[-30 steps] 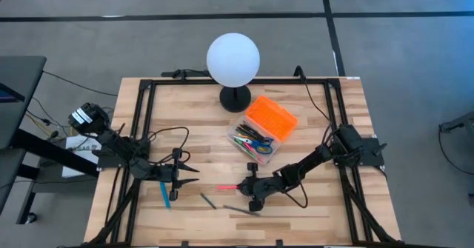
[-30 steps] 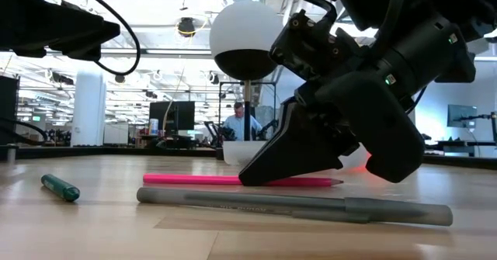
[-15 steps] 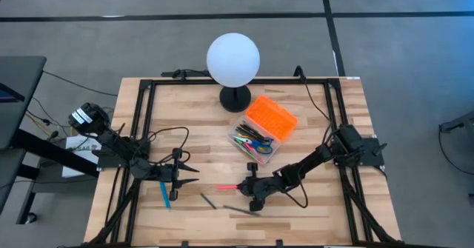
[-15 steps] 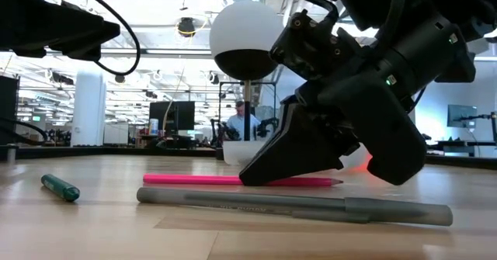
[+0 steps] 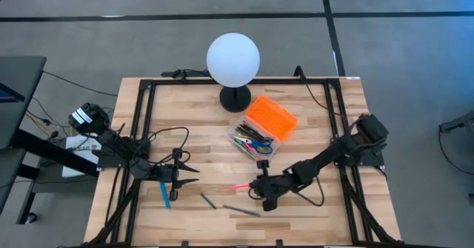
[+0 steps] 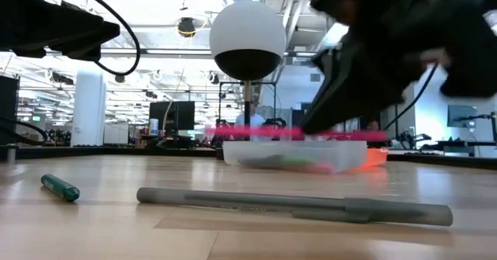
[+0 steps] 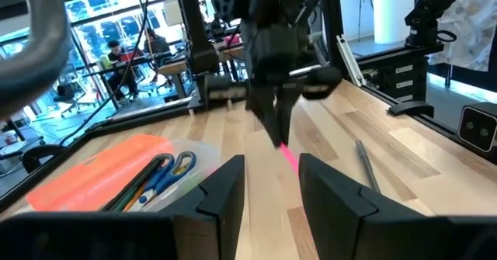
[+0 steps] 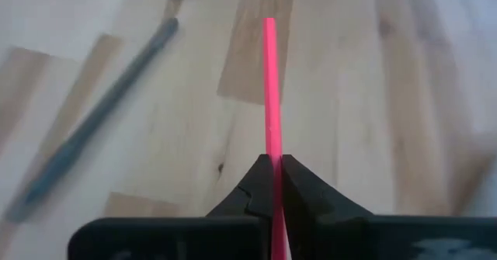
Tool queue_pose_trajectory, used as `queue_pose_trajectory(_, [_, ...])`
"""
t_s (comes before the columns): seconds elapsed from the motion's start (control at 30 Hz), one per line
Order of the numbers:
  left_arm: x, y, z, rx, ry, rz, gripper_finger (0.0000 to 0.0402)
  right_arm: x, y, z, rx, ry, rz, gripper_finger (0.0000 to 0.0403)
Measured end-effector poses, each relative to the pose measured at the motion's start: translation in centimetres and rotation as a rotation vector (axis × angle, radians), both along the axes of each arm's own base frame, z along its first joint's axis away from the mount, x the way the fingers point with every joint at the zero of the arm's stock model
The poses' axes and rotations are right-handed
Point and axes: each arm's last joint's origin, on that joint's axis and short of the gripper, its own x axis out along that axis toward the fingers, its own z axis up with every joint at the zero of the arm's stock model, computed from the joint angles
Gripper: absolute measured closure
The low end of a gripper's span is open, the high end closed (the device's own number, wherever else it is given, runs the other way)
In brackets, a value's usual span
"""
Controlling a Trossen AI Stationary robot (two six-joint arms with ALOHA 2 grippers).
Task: Pick & place school supplies into a supply box
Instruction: Put the pink pen into the orange supply box
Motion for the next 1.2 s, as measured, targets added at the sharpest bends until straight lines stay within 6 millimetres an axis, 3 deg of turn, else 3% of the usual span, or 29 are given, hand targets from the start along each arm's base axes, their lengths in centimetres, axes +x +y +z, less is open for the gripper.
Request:
queue_pose_trajectory(0.2, [0.0,0.0,0.0,-0.003,0.0,0.0,0.0284,-1.3,-0.3,3.4,-0.101,-0.084,-0.073,0.0401])
queue_pose_trajectory(0.37, [0.0,0.0,0.0,-0.008,-0.001,0.0,0.0284,-1.4,-2.7,5.2,-0.108,-0.144,-0.278,0.04])
queue_pose_trajectory(0.5, [0.0,0.0,0.0,-0.01,-0.001,0.0,0.0284,-0.4,-5.2,4.9,-0.105,-0.13,-0.379,0.0401])
queue_pose_trajectory(0.73, [0.0,0.0,0.0,-0.01,-0.001,0.0,0.0284,1.1,-9.2,2.5,-0.128,-0.026,-0.505,0.0402])
queue_pose_trajectory(0.93, [0.0,0.0,-0.1,-0.001,0.01,0.0,0.0284,1.5,-8.1,2.2,0.0,0.017,-0.326,0.0402])
queue_pose_trajectory(1.2, [0.0,0.0,-0.1,-0.012,0.013,0.001,0.0284,1.1,-5.9,2.2,0.12,0.038,-0.248,0.0403])
